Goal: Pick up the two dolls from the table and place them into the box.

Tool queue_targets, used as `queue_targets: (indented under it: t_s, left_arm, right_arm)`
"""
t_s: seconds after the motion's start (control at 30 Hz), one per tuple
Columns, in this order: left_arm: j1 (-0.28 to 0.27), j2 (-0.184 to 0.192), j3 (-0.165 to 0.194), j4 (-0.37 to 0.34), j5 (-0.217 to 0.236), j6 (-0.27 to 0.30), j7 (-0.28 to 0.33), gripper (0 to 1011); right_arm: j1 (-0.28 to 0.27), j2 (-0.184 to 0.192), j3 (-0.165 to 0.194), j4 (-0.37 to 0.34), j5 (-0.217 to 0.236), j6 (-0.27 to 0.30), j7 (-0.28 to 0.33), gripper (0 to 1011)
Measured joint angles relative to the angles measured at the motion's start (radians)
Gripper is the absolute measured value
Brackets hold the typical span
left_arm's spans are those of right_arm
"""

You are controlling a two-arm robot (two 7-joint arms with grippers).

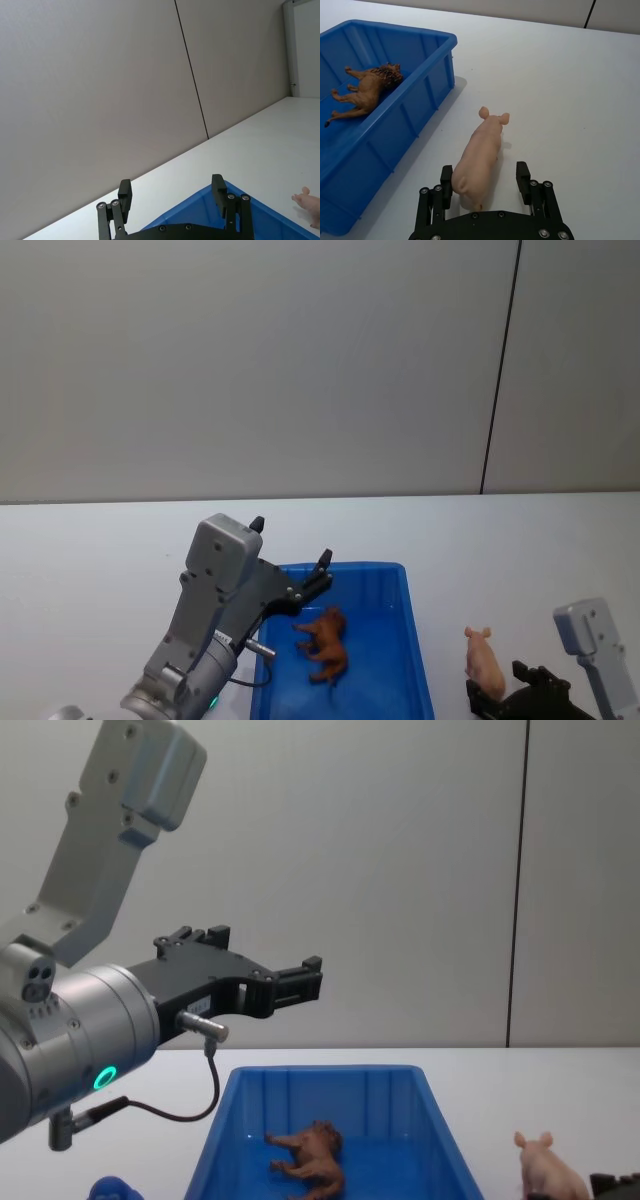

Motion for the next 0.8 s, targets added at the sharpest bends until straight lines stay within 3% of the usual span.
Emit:
queue_targets:
  t_s: [0.17, 0.37, 0.5, 0.8]
  left_arm:
    - [0.0, 0.0, 0.0, 0.0, 0.0, 0.0, 0.0, 1003]
    - [0.0, 0.0, 0.0, 0.0, 0.0, 0.0, 0.0, 1003]
    - [0.0, 0.0, 0.0, 0.0, 0.0, 0.0, 0.0, 1003]
    - [0.0, 0.0, 0.0, 0.0, 0.0, 0.0, 0.0, 1003]
  right_arm:
    - [0.012, -0.007, 0.0, 0.019, 0.007, -0.003, 0.006, 675]
    - [0.02, -0.013, 0.002, 0.033, 0.013, -0.011, 0.01, 426]
    - [0.022, -0.014, 0.003, 0.035, 0.011, -0.027, 0.01, 380]
    - [0.02, -0.01, 0.005, 0.012, -0.015, -0.074, -0.001, 380]
